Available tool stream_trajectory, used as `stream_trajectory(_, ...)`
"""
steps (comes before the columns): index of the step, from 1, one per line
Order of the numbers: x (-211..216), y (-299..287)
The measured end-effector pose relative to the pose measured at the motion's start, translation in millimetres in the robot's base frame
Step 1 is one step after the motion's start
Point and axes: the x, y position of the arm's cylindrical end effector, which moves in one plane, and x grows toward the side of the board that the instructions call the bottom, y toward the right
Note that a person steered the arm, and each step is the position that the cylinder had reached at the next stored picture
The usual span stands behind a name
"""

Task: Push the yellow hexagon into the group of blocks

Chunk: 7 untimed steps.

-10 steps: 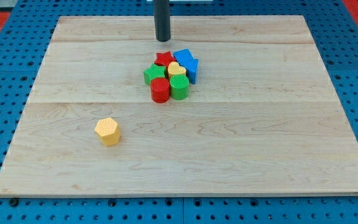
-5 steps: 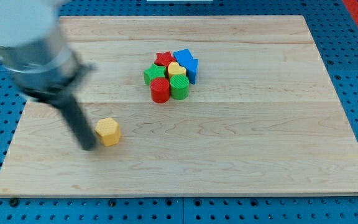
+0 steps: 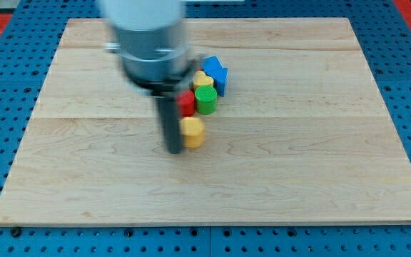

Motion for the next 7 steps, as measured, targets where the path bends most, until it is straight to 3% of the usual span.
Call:
stream_trajectory(1,2,37)
stream_trajectory(2,24,2)
stream_trajectory(4,-43,46)
stream_trajectory(6,-49,79)
stream_trajectory(7,-78,79)
